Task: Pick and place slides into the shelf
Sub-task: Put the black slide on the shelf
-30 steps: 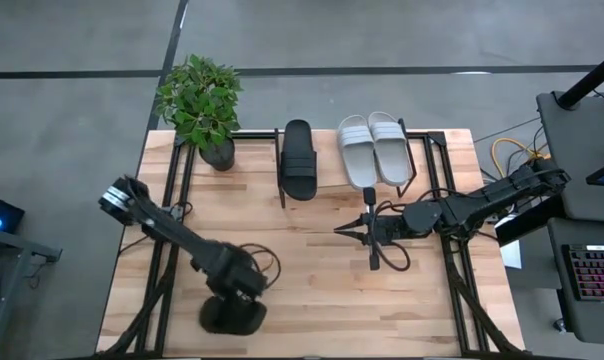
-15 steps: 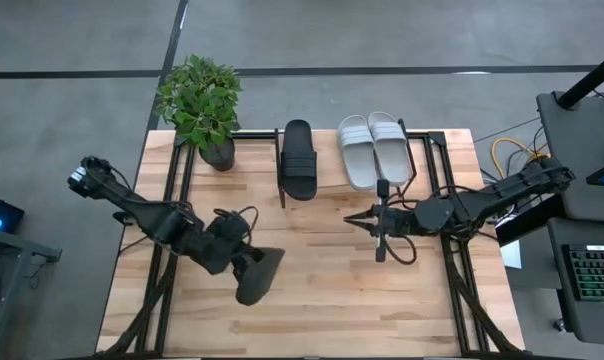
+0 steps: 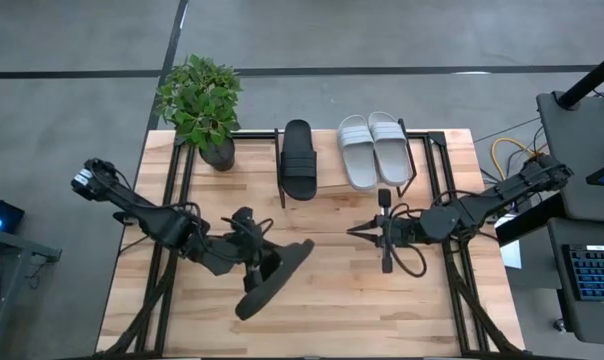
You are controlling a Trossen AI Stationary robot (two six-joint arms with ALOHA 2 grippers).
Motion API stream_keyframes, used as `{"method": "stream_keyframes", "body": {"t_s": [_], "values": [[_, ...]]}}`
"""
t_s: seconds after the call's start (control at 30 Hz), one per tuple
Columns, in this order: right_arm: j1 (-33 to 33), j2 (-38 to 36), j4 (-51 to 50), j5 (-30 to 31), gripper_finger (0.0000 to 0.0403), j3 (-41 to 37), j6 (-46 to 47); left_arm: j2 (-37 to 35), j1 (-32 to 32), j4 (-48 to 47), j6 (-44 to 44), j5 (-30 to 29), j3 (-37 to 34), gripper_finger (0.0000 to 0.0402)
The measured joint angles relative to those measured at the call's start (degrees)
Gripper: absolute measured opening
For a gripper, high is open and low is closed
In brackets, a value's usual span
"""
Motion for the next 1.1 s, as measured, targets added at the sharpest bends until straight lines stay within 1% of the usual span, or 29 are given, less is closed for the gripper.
{"method": "stream_keyframes", "body": {"t_s": [0.17, 0.23, 0.3, 0.43, 0.57, 0.63, 0.7, 0.8, 0.93, 1.0, 1.1], "values": [[0.18, -0.28, 1.09, -0.04, 0.0009, -0.02, 4.01, 0.06, -0.04, 8.81, 17.69, -1.67, -0.03, 0.0000], [0.30, -0.78, 1.21, -0.07, 0.0009, 0.00, 5.61, 0.06, -0.04, 9.36, 26.31, -1.91, 0.38, 0.0000], [0.48, -1.39, 1.26, -0.13, 0.0009, -0.02, 7.19, 0.12, -0.11, 10.81, 32.27, -3.44, 0.39, 0.0000], [0.58, -2.96, 1.20, -0.19, 0.0009, -0.02, 11.40, 0.22, -0.07, 13.55, 46.90, -4.91, -0.04, 0.0000], [0.57, -4.56, 1.24, -0.19, 0.0009, -0.01, 15.19, 1.95, -0.09, 14.70, 58.05, -8.90, 0.38, 0.0000], [0.57, -5.24, 1.24, -0.30, 0.0009, -0.02, 15.92, 2.95, -0.09, 14.97, 62.95, -9.88, 1.15, 0.0000], [0.55, -5.66, 1.26, -2.04, 0.0009, -0.01, 15.85, 4.01, -0.07, 15.42, 67.76, -10.02, 1.82, 0.0000], [0.55, -5.66, 1.25, -7.04, 0.0010, 0.00, 13.11, 5.76, -0.04, 16.62, 72.58, -9.91, 2.97, 0.0000], [0.85, -5.66, 1.29, -14.63, 0.0029, 0.00, 5.29, 6.77, -0.11, 16.95, 73.31, -9.79, 5.16, 0.0000], [1.49, -5.66, 1.50, -14.98, 0.0045, -0.01, 0.60, 6.72, -0.44, 17.27, 74.46, -9.59, 5.38, 0.0000], [2.24, -5.70, 1.59, -13.78, 0.0075, 0.00, -6.89, 6.46, -1.19, 16.71, 75.02, -9.31, 5.30, 0.0000]]}}
